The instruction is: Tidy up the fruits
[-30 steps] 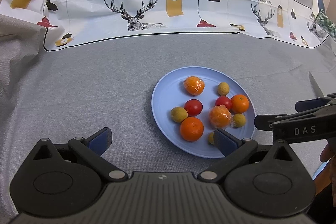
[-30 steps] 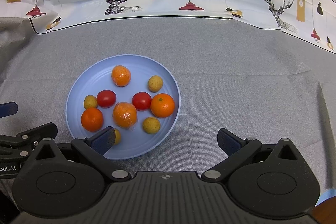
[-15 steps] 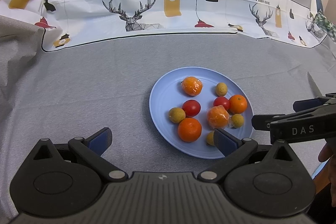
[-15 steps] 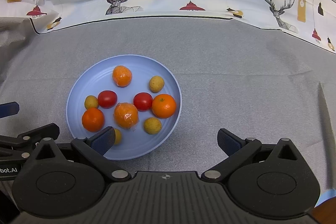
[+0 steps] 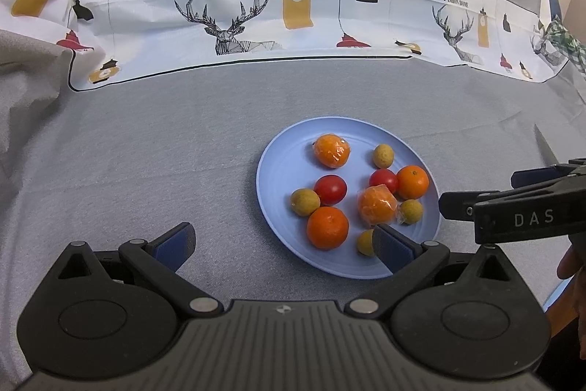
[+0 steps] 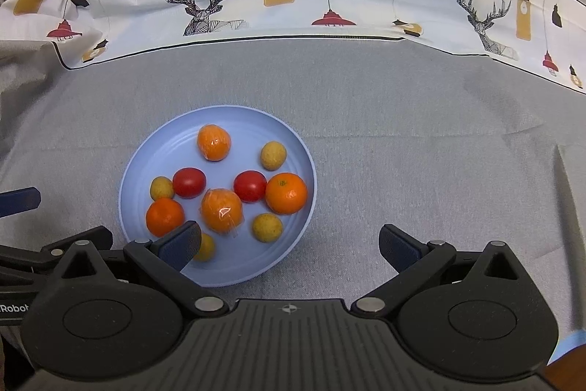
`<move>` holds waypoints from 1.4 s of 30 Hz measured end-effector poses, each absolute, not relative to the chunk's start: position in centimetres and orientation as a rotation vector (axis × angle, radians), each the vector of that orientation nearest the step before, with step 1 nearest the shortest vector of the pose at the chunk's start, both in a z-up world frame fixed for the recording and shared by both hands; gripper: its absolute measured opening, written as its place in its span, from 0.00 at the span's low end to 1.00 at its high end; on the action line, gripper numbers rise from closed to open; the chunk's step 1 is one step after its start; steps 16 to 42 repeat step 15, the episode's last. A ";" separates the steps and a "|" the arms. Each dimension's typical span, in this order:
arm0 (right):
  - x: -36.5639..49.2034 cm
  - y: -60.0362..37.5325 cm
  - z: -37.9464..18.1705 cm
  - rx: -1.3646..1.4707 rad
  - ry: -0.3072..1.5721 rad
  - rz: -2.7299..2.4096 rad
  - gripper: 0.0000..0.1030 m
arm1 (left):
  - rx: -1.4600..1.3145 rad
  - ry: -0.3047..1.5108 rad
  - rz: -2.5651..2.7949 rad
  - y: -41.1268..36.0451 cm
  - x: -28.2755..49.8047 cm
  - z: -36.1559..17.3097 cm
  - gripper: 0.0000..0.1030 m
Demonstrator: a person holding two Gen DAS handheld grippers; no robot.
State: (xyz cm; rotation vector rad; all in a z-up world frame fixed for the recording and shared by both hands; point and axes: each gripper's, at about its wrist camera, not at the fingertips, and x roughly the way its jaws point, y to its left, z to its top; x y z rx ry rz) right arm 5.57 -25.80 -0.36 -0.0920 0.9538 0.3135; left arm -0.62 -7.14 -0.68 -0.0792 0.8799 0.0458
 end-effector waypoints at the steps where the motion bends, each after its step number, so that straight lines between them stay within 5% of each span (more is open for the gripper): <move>1: 5.6 -25.8 -0.3 -0.090 0.952 0.314 0.99 | -0.081 0.881 0.045 -7.1 -0.6 -0.7 1.00; 42: 6.5 -26.6 0.5 -0.054 0.899 0.294 0.99 | -0.116 0.864 0.013 -6.5 -0.1 -0.4 1.00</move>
